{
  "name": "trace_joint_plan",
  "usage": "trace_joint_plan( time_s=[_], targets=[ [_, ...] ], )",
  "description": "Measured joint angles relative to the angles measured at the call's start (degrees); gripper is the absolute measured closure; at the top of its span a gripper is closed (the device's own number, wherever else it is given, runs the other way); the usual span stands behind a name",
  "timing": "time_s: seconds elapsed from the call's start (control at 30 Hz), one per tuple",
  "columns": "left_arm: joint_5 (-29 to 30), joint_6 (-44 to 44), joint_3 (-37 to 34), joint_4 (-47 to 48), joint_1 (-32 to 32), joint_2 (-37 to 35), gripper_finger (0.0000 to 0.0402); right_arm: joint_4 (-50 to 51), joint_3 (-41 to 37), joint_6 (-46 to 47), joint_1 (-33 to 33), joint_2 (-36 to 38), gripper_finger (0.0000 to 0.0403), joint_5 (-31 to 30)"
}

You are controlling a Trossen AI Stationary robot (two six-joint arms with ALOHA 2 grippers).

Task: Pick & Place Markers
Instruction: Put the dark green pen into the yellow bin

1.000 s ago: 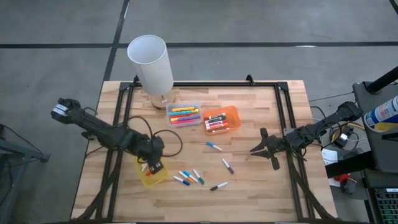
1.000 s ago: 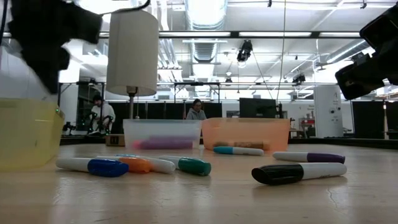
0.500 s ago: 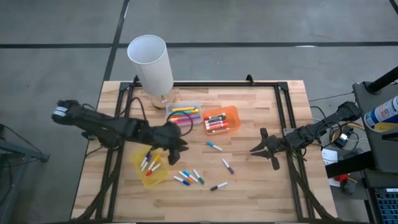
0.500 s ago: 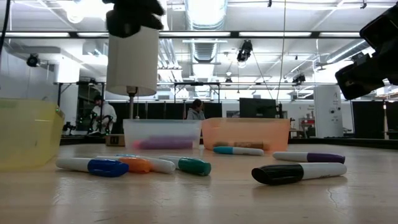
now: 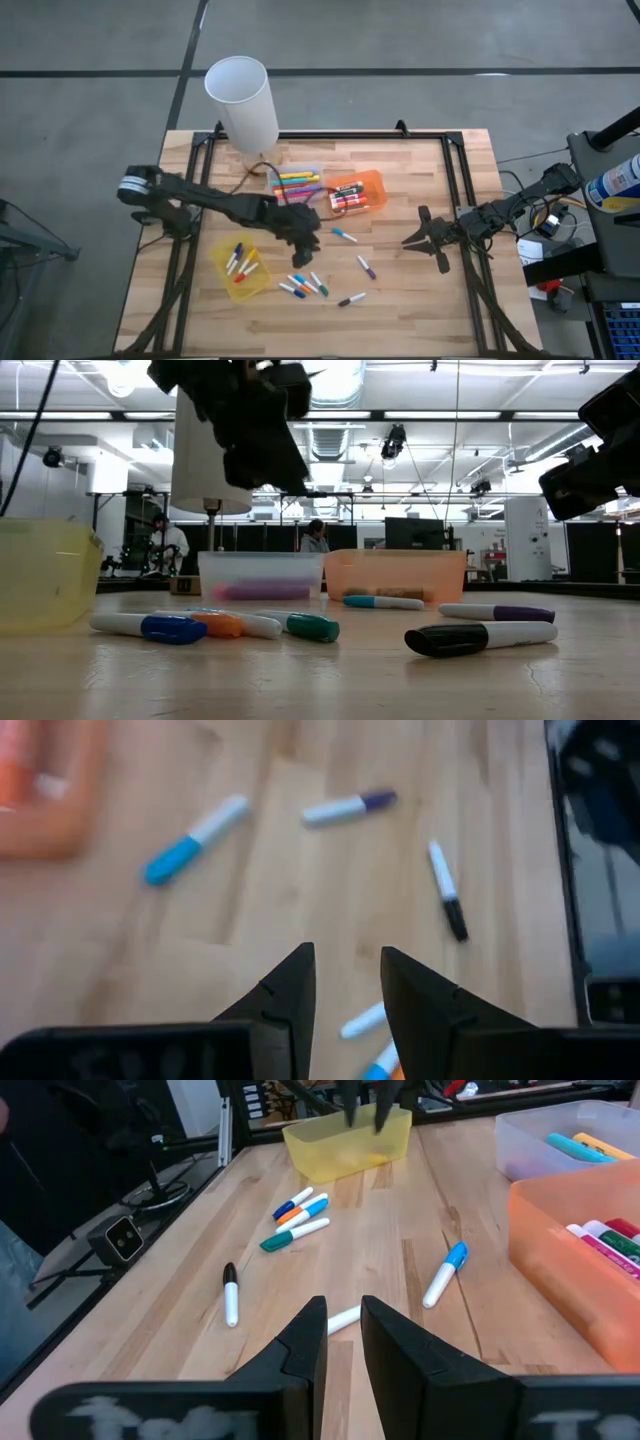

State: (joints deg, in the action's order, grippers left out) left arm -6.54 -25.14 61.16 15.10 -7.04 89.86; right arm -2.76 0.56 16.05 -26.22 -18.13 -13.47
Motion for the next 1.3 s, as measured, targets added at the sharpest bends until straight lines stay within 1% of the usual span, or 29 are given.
trace_joint_plan(
  time_s=[0.17, 0.23, 0.37, 0.43, 0.53, 0.8, 0.93, 1.17, 1.23, 1.3],
  targets=[
    [-7.0, 2.1, 3.5, 0.0, -1.8, 6.2, 0.0294, 0.0, 0.0, 0.0, 0.0, 0.0, 0.0342, 0.0],
    [-7.4, 5.3, 5.0, 0.0, -2.7, 8.2, 0.0294, 0.0, 0.0, 0.0, 0.0, 0.0, 0.0342, 0.0],
    [-7.7, 14.8, 7.5, 1.1, -4.4, 11.8, 0.0294, 0.0, 0.0, 0.0, 0.0, 0.0, 0.0342, 0.0],
    [-7.7, 18.6, 8.4, 2.9, -4.8, 13.4, 0.0294, 0.0, 0.0, 0.0, 0.0, 0.0, 0.0342, 0.0],
    [-7.5, 21.9, 8.6, 4.2, -5.3, 15.4, 0.0294, 0.0, 0.0, 0.0, 0.0, 0.0, 0.0342, 0.0],
    [-7.3, 25.7, 8.5, 4.2, -5.9, 19.3, 0.0294, 0.0, 0.0, 0.0, 0.0, 0.0, 0.0342, 0.0],
    [-6.5, 29.0, 8.5, 3.9, -6.4, 21.0, 0.0294, 0.0, 0.0, 0.0, 0.0, 0.0, 0.0342, 0.0],
    [-3.8, 30.8, 8.8, 3.8, -6.4, 22.5, 0.0294, 0.0, 0.0, 0.0, 0.0, 0.0, 0.0342, 0.0],
    [-2.0, 29.9, 9.0, 4.0, -6.4, 22.5, 0.0302, 0.0, 0.0, 0.0, 0.0, 0.0, 0.0342, 0.0],
    [-1.2, 28.7, 9.1, 4.1, -6.1, 22.4, 0.0320, 0.0, 0.0, 0.0, 0.0, 0.0, 0.0342, 0.0]
  ],
)
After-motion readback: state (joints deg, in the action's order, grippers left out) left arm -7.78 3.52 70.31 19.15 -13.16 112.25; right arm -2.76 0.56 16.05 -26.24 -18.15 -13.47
